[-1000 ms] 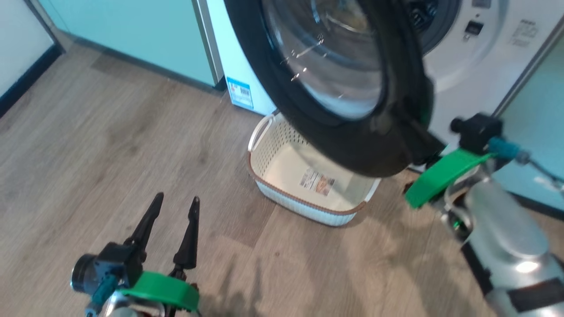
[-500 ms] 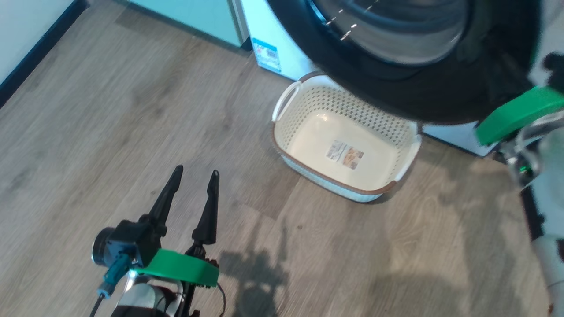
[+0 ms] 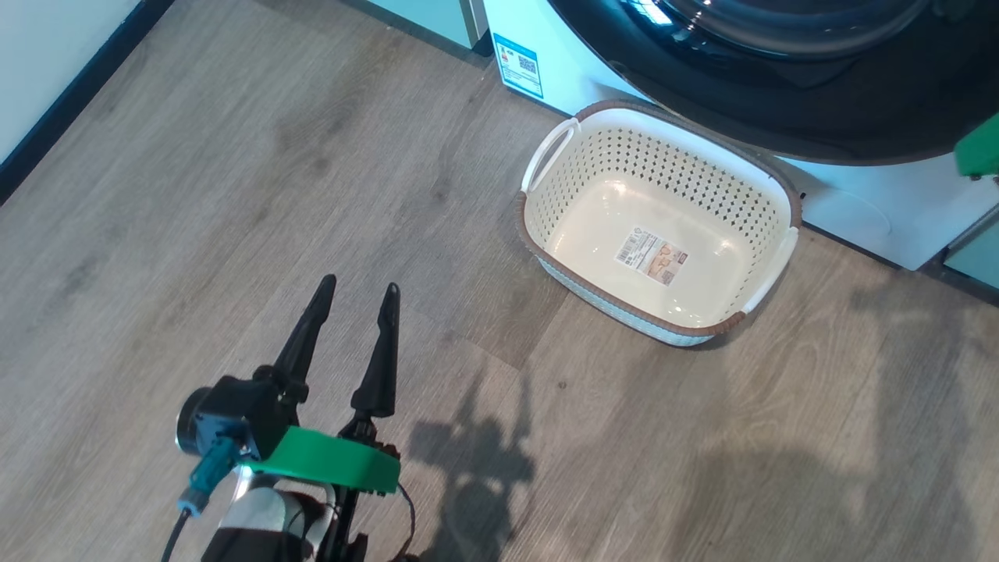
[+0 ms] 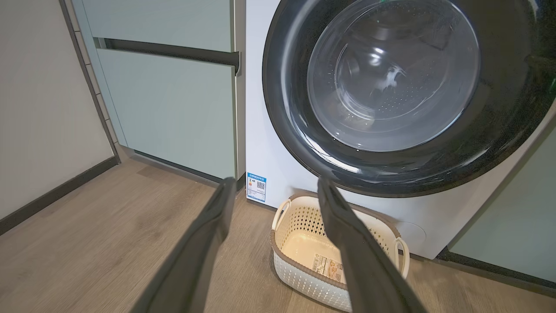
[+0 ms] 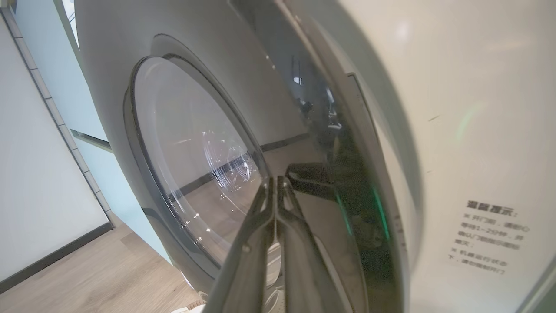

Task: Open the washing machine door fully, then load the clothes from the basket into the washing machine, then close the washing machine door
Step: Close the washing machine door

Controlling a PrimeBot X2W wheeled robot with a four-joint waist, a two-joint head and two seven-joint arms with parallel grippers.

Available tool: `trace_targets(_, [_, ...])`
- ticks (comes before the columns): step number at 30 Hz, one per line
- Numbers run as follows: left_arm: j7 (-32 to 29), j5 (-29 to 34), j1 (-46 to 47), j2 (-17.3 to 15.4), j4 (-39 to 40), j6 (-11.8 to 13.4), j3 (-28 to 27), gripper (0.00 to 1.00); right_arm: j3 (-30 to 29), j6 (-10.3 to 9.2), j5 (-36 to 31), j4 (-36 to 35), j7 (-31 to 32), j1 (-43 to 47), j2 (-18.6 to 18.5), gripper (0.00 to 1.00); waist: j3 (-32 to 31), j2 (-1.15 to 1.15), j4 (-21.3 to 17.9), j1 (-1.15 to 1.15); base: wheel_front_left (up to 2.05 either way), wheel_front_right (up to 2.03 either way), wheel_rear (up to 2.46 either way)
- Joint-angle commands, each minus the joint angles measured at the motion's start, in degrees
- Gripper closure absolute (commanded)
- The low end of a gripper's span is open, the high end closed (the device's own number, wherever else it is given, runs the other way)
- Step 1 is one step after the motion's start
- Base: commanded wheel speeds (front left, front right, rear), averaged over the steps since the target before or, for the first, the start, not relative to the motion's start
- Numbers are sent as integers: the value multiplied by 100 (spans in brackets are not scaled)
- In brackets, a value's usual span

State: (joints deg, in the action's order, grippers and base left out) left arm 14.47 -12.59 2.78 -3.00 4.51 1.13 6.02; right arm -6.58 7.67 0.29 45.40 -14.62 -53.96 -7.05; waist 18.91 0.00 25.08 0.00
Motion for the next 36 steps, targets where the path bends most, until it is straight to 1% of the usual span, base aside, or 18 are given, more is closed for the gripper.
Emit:
trace_targets(1, [52, 63, 158, -34, 141, -27, -231, 0, -13, -19, -72, -173, -38, -280, 25, 100, 7, 0, 8, 0, 0, 0, 0])
trace_targets(9, [52, 102, 250, -2, 105, -85, -231, 0, -383, -19, -227, -147, -38, -406, 1, 100, 52, 0, 31, 0, 0, 0, 0])
trace_targets(15, [52, 128, 281, 7, 69, -102, -241, 0, -259, -19, -336, -81, -38, -404, -2, 100, 44, 0, 6, 0, 0, 0, 0])
trace_targets(20, [52, 156, 278, 10, 29, -111, -256, 0, 174, -19, -283, -236, -38, -165, 35, 100, -54, 0, -62, 0, 0, 0, 0])
trace_targets(26, [52, 209, 198, 11, 18, -144, -325, 0, 702, -19, 112, -1019, -38, 766, 155, 100, -263, 0, -240, 0, 0, 0, 0])
trace_targets(30, [52, 265, 141, 11, 32, -169, -369, 0, 842, -19, 353, -1701, -38, 1561, 166, 100, -421, 0, -408, 0, 0, 0, 0])
trace_targets(36, [52, 340, 0, -16, 15, -232, -449, 0, 964, -19, 495, -2596, -38, 2728, 238, 100, -684, 0, -762, 0, 0, 0, 0])
